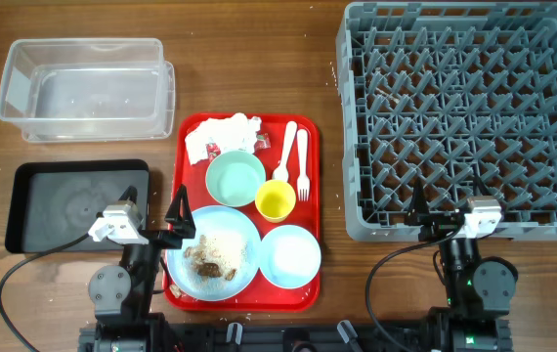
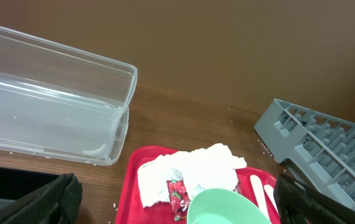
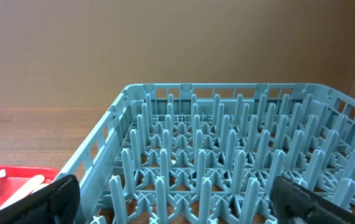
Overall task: Sort waste into correct bins and load items into the dishwasher rack
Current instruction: 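Move the left gripper toward the white tissue on the red tray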
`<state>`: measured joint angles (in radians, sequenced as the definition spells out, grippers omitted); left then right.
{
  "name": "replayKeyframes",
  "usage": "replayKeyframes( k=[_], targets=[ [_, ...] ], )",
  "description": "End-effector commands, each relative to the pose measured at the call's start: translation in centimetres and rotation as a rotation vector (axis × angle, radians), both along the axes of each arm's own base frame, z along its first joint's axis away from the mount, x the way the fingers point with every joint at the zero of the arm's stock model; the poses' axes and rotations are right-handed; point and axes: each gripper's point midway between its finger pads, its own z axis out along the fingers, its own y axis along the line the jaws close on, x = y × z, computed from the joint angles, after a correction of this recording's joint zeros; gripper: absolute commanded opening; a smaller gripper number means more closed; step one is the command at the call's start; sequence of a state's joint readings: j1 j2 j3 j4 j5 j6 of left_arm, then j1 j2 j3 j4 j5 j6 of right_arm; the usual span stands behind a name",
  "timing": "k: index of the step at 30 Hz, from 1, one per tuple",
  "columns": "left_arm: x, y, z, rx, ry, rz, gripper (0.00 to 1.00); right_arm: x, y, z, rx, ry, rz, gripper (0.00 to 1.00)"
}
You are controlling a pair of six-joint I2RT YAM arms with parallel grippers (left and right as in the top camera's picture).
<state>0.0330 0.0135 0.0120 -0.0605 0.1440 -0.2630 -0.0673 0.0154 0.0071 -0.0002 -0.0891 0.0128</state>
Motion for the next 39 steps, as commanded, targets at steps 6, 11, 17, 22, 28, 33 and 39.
replayKeyframes(
  k=[6, 11, 17, 22, 28, 33, 39],
  targets=[
    [-0.01, 0.20, -0.16, 0.021, -0.003, 0.008, 1.00, -0.05, -0.20, 0.22, -0.013, -0.012, -0.010, 1.00],
    [-0.01, 0.20, -0.16, 0.021, -0.003, 0.008, 1.00, -0.06, -0.20, 0.25, -0.013, -0.013, -0.010, 1.00],
    [-0.01, 0.21, -0.16, 0.021, -0.003, 0.008, 1.00, -0.06, -0.20, 0.24, -0.013, -0.012, -0.010, 1.00],
    [-0.01, 0.20, -0.16, 0.021, -0.003, 0.008, 1.00, -0.06, -0.20, 0.24, -0.013, -0.012, -0.010, 1.00],
    [-0.01, 0.20, -0.16, 0.021, -0.003, 0.008, 1.00, -0.05, -0.20, 0.23, -0.013, -0.012, -0.010, 1.00],
    [-0.01, 0.20, -0.16, 0.021, -0.003, 0.008, 1.00, -0.06, -0.20, 0.24, -0.013, -0.012, -0.010, 1.00],
    [-0.01, 0.20, -0.16, 0.021, -0.003, 0.008, 1.00, -0.06, -0.20, 0.24, -0.013, -0.012, -0.010, 1.00]
  ],
)
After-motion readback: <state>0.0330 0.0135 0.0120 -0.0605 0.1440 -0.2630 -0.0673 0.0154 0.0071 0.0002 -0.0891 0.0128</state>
